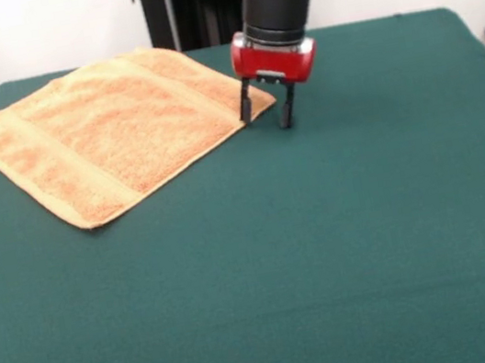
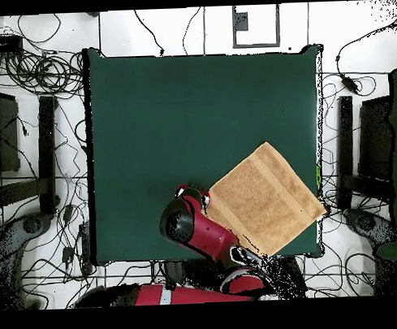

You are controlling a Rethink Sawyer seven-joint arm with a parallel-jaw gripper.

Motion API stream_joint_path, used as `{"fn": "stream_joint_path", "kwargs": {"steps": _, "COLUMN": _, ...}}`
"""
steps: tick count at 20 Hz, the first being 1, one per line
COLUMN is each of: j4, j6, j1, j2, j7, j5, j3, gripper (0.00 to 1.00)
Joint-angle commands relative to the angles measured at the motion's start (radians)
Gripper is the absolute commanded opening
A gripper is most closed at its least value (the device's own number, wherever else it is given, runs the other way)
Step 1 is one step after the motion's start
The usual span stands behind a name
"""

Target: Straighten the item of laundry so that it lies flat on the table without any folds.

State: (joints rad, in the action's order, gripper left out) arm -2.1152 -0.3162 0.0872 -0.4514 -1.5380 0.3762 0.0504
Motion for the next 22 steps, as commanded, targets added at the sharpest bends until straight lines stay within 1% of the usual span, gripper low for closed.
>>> {"fn": "stream_joint_path", "kwargs": {"steps": 1, "j4": 0.129, "j6": -0.022, "j1": -0.037, "j2": 0.034, "j7": -0.254, "j5": 0.001, "j3": -0.143, "gripper": 1.00}}
{"fn": "stream_joint_path", "kwargs": {"steps": 7, "j4": 0.126, "j6": -0.058, "j1": -0.023, "j2": 0.038, "j7": -0.280, "j5": -0.019, "j3": -0.157, "gripper": 1.00}}
{"fn": "stream_joint_path", "kwargs": {"steps": 9, "j4": 0.105, "j6": -0.029, "j1": -0.021, "j2": 0.014, "j7": -0.276, "j5": -0.015, "j3": -0.150, "gripper": 1.00}}
{"fn": "stream_joint_path", "kwargs": {"steps": 10, "j4": 0.085, "j6": 0.001, "j1": -0.033, "j2": -0.011, "j7": -0.269, "j5": 0.001, "j3": -0.133, "gripper": 1.00}}
{"fn": "stream_joint_path", "kwargs": {"steps": 11, "j4": 0.067, "j6": 0.022, "j1": -0.032, "j2": -0.037, "j7": -0.262, "j5": -0.001, "j3": -0.125, "gripper": 1.00}}
{"fn": "stream_joint_path", "kwargs": {"steps": 13, "j4": 0.034, "j6": 0.054, "j1": -0.014, "j2": -0.076, "j7": -0.252, "j5": -0.020, "j3": -0.127, "gripper": 1.00}}
{"fn": "stream_joint_path", "kwargs": {"steps": 15, "j4": 0.008, "j6": 0.059, "j1": 0.021, "j2": -0.096, "j7": -0.252, "j5": -0.058, "j3": -0.147, "gripper": 1.00}}
{"fn": "stream_joint_path", "kwargs": {"steps": 17, "j4": -0.016, "j6": 0.067, "j1": 0.038, "j2": -0.117, "j7": -0.252, "j5": -0.079, "j3": -0.152, "gripper": 1.00}}
{"fn": "stream_joint_path", "kwargs": {"steps": 22, "j4": -0.038, "j6": 0.076, "j1": 0.073, "j2": -0.134, "j7": -0.246, "j5": -0.116, "j3": -0.166, "gripper": 1.00}}
